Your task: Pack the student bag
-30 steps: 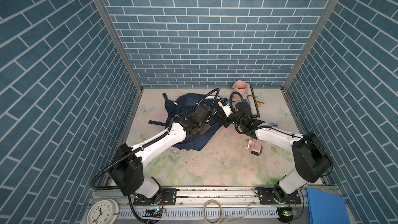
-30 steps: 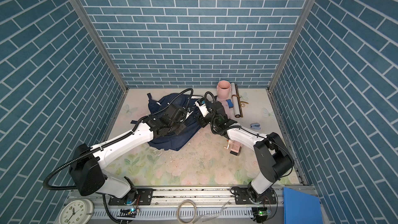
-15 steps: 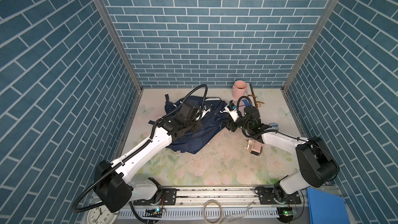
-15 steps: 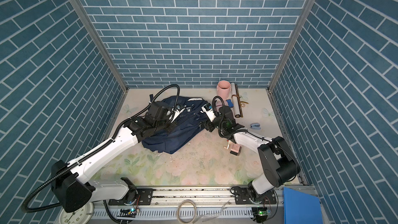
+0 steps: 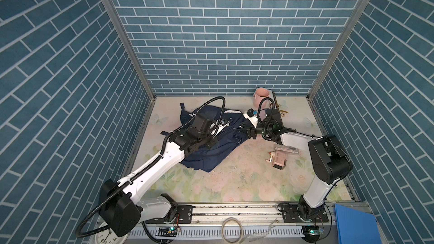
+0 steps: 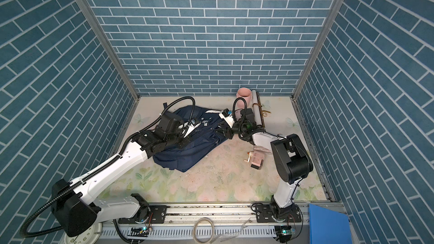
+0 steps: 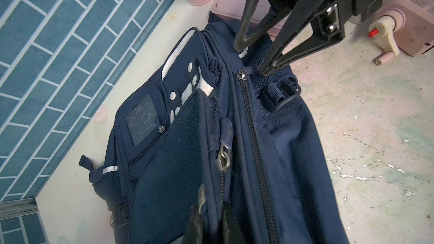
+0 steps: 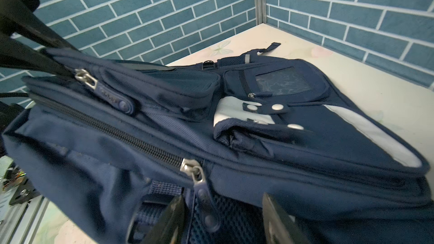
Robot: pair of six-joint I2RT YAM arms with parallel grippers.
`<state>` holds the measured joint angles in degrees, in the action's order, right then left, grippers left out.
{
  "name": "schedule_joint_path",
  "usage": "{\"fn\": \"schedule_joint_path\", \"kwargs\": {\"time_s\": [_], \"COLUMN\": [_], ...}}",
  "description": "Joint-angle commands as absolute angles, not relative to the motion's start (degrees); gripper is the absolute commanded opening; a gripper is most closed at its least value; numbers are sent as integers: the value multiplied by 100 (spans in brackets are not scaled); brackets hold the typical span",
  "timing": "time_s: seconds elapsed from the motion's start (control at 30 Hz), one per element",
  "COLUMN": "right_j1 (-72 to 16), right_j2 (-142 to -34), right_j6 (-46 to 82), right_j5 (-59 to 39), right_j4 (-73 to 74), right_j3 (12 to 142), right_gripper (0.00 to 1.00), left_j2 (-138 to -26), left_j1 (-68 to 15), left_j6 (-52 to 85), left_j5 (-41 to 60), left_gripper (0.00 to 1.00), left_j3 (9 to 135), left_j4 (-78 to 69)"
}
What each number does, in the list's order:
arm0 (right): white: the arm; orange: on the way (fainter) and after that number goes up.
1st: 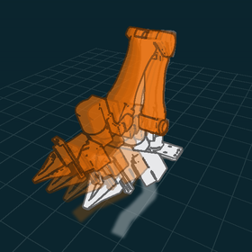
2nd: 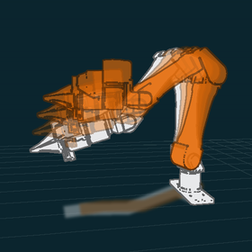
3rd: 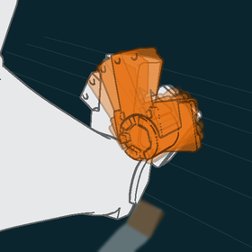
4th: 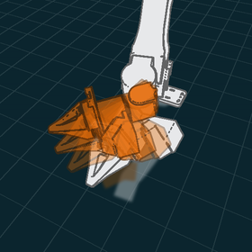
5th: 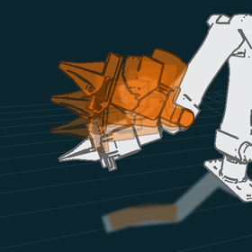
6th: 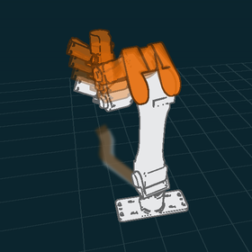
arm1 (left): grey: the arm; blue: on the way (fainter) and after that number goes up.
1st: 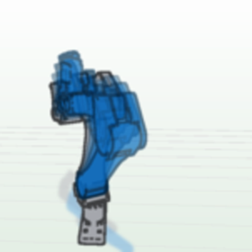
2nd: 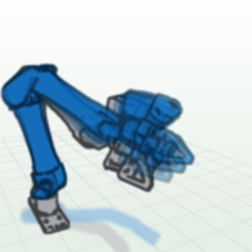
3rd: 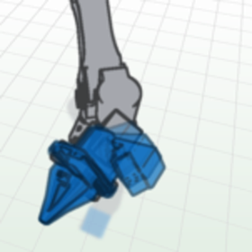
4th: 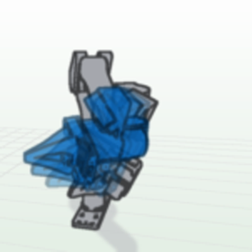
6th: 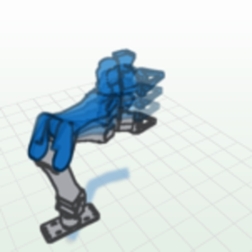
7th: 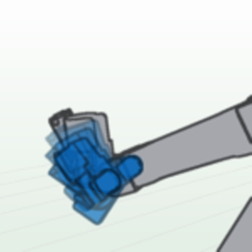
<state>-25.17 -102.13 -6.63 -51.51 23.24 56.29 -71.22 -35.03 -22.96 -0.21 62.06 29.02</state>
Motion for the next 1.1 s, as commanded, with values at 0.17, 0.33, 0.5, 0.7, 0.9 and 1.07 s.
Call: {"fn": "schedule_joint_path", "kwargs": {"time_s": [0.17, 0.33, 0.5, 0.7, 0.9, 1.07], "right_j1": [-2511, -2615, -2633, -2630, -2639, -2627], "right_j2": [-10593, -10872, -10910, -10790, -10841, -10840], "right_j6": [-155, -119, 127, 599, 704, 877], "right_j5": [-5837, -5992, -6218, -6452, -6505, -6478], "right_j4": [2811, 2653, 2883, 3624, 3590, 3755], "right_j3": [5597, 5891, 5945, 5682, 5651, 5625], "right_gripper": [52, 49, 44, 37, 31, 38], "left_j2": [-6779, -6809, -6797, -6857, -6847, -6879], "left_j1": [-3359, -3363, -3366, -3361, -3359, -3336], "left_j6": [-2537, -2444, -2339, -2268, -2252, -2264], "left_j5": [235, 275, 297, 237, 204, 213], "left_gripper": [0, 0, 0, 0, 0, 0], "left_j3": [6234, 6202, 6081, 6006, 5956, 5943], "left_j4": [2064, 2004, 1882, 1838, 1781, 1793]}}
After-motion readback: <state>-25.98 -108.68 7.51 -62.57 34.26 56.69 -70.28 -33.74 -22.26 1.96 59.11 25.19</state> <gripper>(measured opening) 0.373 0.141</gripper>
